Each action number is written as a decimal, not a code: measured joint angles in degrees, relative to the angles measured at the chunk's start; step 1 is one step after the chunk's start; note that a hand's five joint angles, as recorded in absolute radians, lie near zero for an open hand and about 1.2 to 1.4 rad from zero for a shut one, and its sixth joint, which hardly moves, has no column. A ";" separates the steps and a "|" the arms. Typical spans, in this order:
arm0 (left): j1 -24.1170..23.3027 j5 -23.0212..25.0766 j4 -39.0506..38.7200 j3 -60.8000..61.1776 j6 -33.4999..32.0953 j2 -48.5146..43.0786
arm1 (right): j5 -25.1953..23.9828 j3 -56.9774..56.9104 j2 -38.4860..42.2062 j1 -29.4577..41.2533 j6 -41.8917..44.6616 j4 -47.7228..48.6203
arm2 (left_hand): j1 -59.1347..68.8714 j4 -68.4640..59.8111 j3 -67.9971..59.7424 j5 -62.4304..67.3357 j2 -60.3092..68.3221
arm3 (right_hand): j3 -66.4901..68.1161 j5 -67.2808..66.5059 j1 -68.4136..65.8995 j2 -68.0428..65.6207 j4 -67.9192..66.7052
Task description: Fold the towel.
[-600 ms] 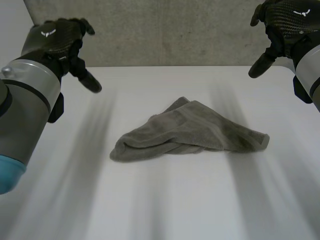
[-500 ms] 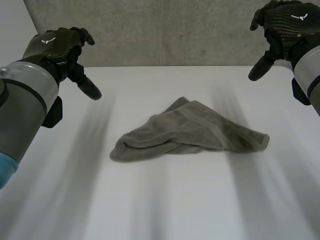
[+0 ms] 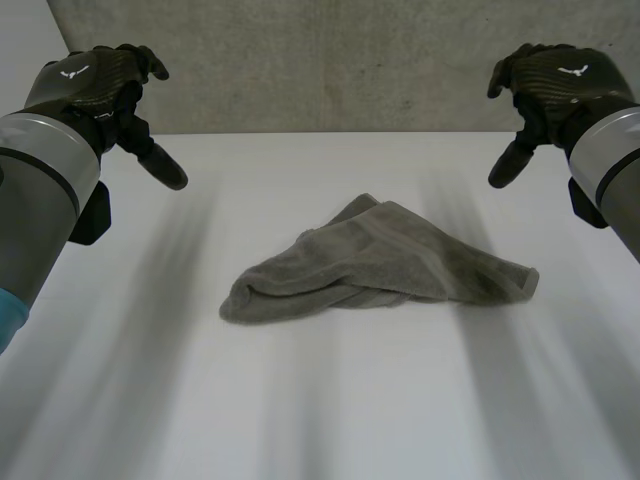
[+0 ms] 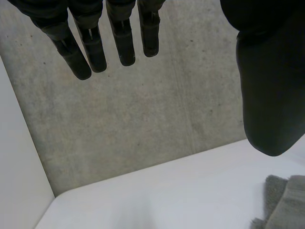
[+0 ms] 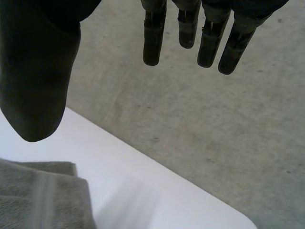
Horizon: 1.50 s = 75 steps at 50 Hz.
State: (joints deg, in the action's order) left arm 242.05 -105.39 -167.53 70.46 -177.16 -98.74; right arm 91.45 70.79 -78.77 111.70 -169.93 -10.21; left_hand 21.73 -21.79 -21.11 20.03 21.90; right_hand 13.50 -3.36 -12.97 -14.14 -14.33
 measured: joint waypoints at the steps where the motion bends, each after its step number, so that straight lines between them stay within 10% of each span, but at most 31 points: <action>1: 0.12 0.06 -0.75 0.31 -0.04 -0.02 | -0.81 0.13 0.34 0.09 0.25 0.10 | 0.00 0.00 0.00 0.02 0.00 | 0.00 0.00 0.00 0.00 0.00; 12: 3.25 8.25 -11.18 5.30 -0.50 -9.14 | -13.79 -2.94 12.03 1.16 7.12 0.33 | 2.80 -2.70 -3.30 4.89 2.79 | 0.00 0.00 0.00 0.00 0.00; 22: 3.95 10.85 -15.55 5.46 -1.08 -20.06 | -13.06 -15.90 33.61 8.03 15.79 -0.14 | 2.80 -2.70 -3.36 4.92 2.82 | 8.29 -9.03 -9.16 -7.24 -7.30; 31: 3.88 10.57 -17.82 7.24 -1.10 -18.10 | -8.11 -23.88 45.21 11.55 21.76 -0.95 | 2.77 -2.68 -3.35 4.79 2.76 | 58.74 -57.99 -53.96 -59.21 -58.97; 50: 2.96 11.11 -19.48 12.74 -1.14 -15.64 | -8.19 10.05 14.02 11.69 26.98 -5.28 | 2.77 -2.68 -3.35 4.80 2.76 | 60.01 -58.02 -53.83 -58.21 -59.65; 59: 0.97 12.45 -18.85 13.67 -1.19 -15.94 | -13.53 19.18 2.17 9.41 32.26 -8.39 | 2.82 -2.71 -3.39 5.00 2.82 | 0.50 0.07 -0.22 0.04 -0.05; 75: -4.85 11.81 -12.56 22.00 -8.07 -14.66 | -13.58 1.54 13.41 7.20 21.83 -10.83 | 7.54 -7.40 -8.08 9.54 6.89 | -0.13 0.07 -0.04 0.25 0.11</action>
State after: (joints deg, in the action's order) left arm 237.20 -93.59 -180.09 92.46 -185.23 -113.41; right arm 77.87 72.32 -65.36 118.90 -148.10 -21.04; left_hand 29.26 -29.19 -29.19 29.57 28.79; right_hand 13.38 -3.29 -13.01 -13.88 -14.22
